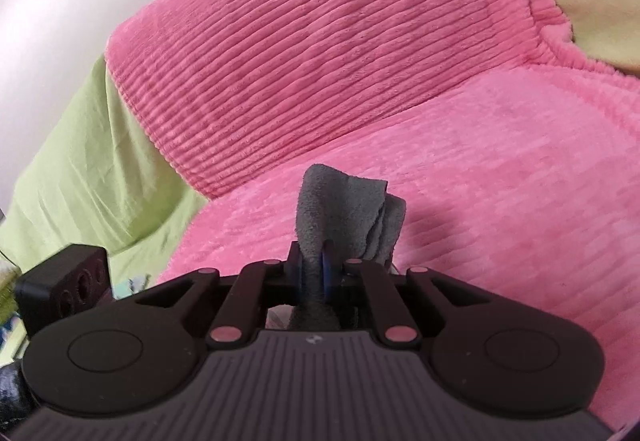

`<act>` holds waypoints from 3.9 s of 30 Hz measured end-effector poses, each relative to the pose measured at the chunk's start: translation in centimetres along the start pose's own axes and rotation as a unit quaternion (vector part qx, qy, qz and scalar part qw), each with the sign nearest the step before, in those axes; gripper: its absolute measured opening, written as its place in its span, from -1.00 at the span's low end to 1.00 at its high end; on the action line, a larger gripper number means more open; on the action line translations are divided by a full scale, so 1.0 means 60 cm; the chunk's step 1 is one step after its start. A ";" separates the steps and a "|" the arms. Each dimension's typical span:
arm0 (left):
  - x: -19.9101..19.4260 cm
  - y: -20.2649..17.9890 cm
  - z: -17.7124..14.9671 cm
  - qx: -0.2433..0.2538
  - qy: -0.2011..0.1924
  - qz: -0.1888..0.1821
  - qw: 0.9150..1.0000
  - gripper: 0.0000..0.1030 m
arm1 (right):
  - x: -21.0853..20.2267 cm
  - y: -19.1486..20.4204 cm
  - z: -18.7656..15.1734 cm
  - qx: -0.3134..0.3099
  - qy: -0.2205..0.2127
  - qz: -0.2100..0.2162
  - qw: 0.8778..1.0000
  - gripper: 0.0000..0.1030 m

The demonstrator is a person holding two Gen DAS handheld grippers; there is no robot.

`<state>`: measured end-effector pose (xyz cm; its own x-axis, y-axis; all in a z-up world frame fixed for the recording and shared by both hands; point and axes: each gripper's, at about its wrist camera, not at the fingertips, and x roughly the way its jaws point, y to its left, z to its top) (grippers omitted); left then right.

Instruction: Clean container

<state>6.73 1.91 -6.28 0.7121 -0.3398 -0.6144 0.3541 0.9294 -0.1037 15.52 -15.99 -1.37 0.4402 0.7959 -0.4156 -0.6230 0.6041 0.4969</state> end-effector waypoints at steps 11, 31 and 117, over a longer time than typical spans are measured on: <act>-0.003 -0.076 -0.029 0.179 -0.002 0.097 0.979 0.65 | -0.003 0.005 0.004 -0.013 0.004 -0.019 1.000 -0.87; -0.012 -0.038 -0.013 0.071 0.005 0.029 0.997 0.68 | -0.001 -0.015 -0.007 0.010 -0.020 -0.021 1.000 -0.87; 0.030 -0.078 0.001 0.167 0.003 0.093 0.982 0.65 | -0.016 0.037 -0.019 -0.052 0.035 0.040 0.997 -0.88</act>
<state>6.41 -3.09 -6.85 0.7801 -0.1675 -0.6028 0.3983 0.8760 0.2721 13.00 -15.46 -0.75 0.3422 0.8350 -0.4309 -0.7202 0.5276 0.4504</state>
